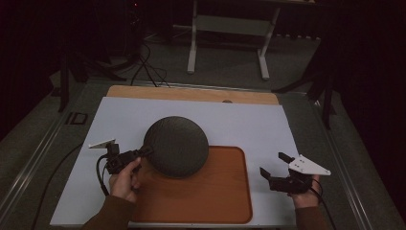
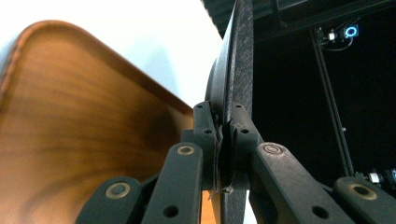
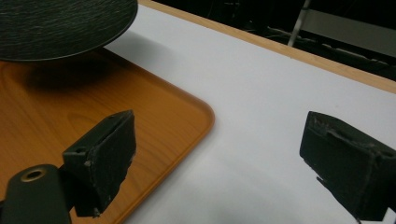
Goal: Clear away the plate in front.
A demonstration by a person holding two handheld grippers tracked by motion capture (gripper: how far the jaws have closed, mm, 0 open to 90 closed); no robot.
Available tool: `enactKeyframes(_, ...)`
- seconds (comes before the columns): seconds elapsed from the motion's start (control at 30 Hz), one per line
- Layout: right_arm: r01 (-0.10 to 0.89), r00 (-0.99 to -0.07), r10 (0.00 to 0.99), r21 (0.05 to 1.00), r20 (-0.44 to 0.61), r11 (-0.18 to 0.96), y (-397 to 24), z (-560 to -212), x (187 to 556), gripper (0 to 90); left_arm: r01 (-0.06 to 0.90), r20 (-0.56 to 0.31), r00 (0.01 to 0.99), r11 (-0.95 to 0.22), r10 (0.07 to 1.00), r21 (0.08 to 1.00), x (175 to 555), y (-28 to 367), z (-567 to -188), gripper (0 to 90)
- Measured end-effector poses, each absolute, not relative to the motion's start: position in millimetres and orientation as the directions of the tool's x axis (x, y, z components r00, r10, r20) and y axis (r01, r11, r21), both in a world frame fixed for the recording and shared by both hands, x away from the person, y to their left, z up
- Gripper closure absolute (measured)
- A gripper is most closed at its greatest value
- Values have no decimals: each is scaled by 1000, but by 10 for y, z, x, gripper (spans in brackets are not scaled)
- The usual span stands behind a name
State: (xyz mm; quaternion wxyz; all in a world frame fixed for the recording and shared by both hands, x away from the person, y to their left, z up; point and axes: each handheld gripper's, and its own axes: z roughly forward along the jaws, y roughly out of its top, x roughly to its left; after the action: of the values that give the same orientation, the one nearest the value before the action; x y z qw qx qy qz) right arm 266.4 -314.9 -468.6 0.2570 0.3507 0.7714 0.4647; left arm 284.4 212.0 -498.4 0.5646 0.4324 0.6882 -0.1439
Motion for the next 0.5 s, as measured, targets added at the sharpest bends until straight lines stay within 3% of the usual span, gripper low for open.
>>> enactKeyframes(0.5,301,-618,783,898,-72,321,-3153,-4680,2649,105,791,-873,19,527,487,310,2601,2130,-5084,858)
